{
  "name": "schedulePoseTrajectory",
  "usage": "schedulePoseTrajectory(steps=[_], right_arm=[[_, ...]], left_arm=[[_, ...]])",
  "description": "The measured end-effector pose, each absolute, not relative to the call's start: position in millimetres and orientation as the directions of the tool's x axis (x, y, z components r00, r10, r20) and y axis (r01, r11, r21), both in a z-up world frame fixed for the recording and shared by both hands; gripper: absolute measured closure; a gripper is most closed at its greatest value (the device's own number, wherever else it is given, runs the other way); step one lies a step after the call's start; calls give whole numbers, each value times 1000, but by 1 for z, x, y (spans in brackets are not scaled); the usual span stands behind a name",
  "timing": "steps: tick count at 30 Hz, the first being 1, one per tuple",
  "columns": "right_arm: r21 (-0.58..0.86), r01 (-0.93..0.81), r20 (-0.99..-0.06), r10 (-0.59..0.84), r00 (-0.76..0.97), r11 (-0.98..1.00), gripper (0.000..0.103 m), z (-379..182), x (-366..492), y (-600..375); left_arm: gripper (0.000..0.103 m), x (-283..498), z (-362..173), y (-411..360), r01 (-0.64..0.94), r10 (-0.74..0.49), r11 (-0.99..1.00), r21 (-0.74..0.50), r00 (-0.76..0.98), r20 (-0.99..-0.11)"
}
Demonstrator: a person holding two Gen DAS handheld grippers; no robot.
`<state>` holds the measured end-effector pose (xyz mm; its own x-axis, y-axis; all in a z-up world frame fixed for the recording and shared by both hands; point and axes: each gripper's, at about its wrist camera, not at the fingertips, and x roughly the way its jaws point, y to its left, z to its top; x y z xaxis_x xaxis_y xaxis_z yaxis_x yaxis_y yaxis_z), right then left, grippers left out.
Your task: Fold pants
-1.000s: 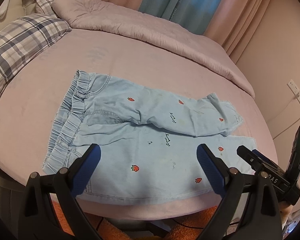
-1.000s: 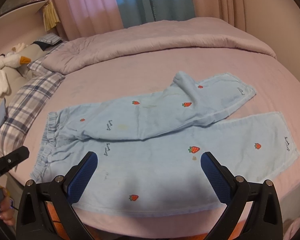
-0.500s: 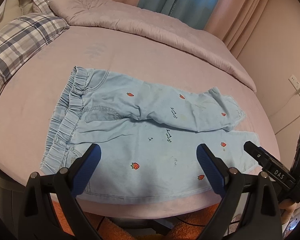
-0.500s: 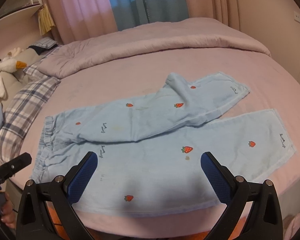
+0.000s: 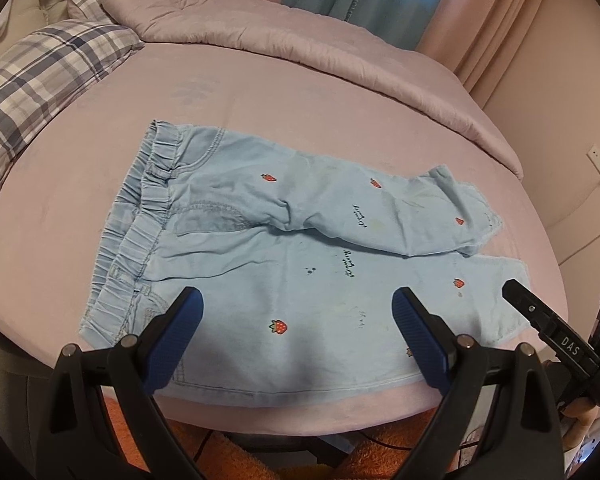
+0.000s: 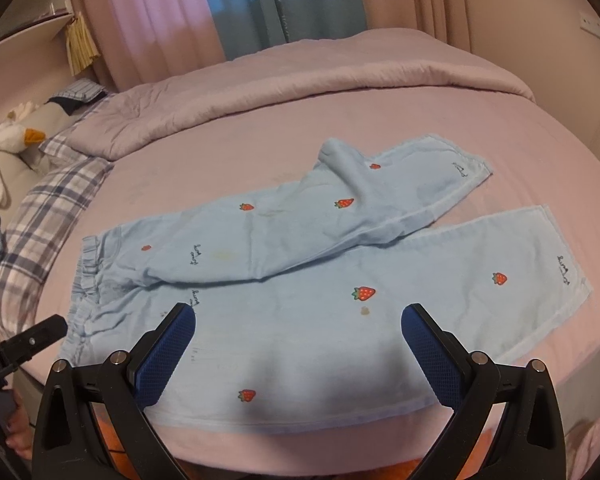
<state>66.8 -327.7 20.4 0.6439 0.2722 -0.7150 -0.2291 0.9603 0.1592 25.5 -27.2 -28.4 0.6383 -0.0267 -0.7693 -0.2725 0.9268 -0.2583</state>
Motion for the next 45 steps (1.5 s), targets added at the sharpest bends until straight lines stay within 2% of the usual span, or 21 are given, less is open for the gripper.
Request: schedulePoseTrajectory(steps=[18, 24, 29, 31, 33, 38, 41, 42, 44, 45], right_arm=[[185, -224, -734, 286, 616, 957, 0, 17, 74, -328], [196, -167, -717, 257, 648, 966, 3, 20, 77, -344], [183, -55, -715, 172, 677, 981, 5, 19, 86, -379], [221, 32, -734, 145, 664, 975, 24, 12, 93, -406], [231, 109, -747, 104, 657, 967, 29, 6, 96, -428], [196, 309, -768, -50, 639, 931, 29, -9, 92, -502], [211, 408, -796, -86, 599, 888, 29, -22, 89, -545], [213, 435, -804, -96, 587, 875, 29, -26, 88, -558], [205, 475, -820, -114, 560, 856, 29, -33, 89, -573], [203, 489, -827, -118, 549, 848, 29, -37, 91, -580]], left_arm=[[9, 17, -31, -8, -336, 9, 902, -270, 640, -769], [12, 14, -42, 16, -394, 36, 878, -273, 623, -782], [16, 8, -60, 44, -495, 123, 840, -224, 576, -808], [17, 6, -70, 54, -522, 126, 823, -225, 554, -823], [17, 4, -78, 63, -549, 130, 804, -226, 534, -835], [18, -4, -100, 93, -641, 163, 743, -195, 456, -875], [18, -6, -114, 105, -659, 121, 715, -232, 445, -887], [19, -6, -118, 108, -659, 99, 709, -253, 447, -889], [28, -4, -124, 109, -650, 55, 700, -296, 462, -885], [28, -3, -127, 111, -649, 48, 698, -303, 465, -884]])
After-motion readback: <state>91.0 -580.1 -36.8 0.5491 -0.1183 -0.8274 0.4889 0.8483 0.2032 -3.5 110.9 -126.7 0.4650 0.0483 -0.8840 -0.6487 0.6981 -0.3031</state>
